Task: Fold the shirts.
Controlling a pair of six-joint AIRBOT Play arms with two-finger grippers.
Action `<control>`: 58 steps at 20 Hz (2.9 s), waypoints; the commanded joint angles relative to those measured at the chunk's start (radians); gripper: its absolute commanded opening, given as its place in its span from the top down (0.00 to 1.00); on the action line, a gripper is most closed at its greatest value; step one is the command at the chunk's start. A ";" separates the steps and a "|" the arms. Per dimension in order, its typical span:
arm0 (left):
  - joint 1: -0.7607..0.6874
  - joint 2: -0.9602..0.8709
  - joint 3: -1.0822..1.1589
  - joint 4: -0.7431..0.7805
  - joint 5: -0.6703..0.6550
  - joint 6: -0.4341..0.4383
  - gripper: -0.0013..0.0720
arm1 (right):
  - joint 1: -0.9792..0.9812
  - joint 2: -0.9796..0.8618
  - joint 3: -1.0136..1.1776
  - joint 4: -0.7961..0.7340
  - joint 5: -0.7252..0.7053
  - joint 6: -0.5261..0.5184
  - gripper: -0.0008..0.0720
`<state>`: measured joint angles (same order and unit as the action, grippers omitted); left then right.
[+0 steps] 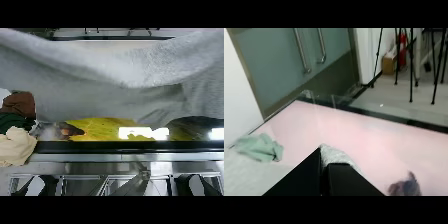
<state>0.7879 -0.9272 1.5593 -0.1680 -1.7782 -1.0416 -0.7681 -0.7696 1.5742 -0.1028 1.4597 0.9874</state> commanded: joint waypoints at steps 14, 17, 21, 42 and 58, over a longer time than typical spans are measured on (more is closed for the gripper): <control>-0.397 -0.780 -0.193 0.492 0.226 0.003 0.96 | 0.503 -0.624 -0.283 -0.484 -0.375 -0.036 0.97; -0.435 -0.997 -0.045 0.491 0.250 -0.017 0.96 | 0.521 -0.822 -0.283 -0.388 -0.487 -0.111 0.97; -0.488 -1.177 0.176 0.492 0.308 -0.043 0.96 | 0.507 -0.974 -0.272 -0.156 -0.571 -0.259 0.97; -0.605 -1.298 0.430 0.988 0.203 -0.198 0.62 | 0.420 -1.044 -0.234 -0.488 -0.453 -0.226 0.67; -0.482 -0.719 -0.316 1.221 0.293 -0.197 0.62 | 0.154 -0.573 -0.765 -0.943 -0.114 0.332 0.28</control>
<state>0.2974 -1.7771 1.5288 1.0149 -1.6058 -1.2640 -0.5781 -1.4662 1.0279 -0.9791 1.3331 1.1923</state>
